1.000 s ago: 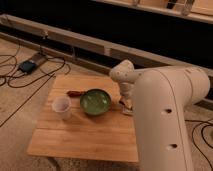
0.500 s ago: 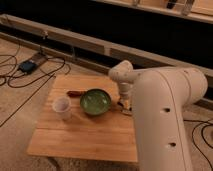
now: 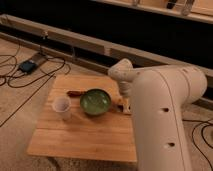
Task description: Place the eraser on the white sponge
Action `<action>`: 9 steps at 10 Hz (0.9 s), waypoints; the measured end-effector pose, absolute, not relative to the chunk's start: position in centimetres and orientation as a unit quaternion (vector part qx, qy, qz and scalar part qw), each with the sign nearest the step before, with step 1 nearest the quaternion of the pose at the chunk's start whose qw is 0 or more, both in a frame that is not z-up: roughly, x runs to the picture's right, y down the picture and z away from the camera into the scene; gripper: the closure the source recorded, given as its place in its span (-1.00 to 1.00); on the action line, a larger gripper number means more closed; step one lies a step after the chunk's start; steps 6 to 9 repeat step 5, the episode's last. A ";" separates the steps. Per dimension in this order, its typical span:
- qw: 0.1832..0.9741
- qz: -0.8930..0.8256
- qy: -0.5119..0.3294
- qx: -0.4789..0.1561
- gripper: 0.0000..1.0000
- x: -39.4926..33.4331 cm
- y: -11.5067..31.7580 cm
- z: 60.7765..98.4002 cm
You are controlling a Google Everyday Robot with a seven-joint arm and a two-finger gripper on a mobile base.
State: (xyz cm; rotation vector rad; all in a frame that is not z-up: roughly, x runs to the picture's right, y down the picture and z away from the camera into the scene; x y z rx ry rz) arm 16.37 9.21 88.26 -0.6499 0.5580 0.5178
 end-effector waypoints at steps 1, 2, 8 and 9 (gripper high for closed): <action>0.878 0.246 0.267 -0.312 -0.60 16.1 9.1 88.0; 0.879 0.243 0.263 -0.314 -0.60 15.4 9.0 87.6; 0.880 0.241 0.257 -0.318 -0.60 14.4 9.0 87.3; 0.880 0.241 0.257 -0.318 -0.60 14.4 9.0 87.3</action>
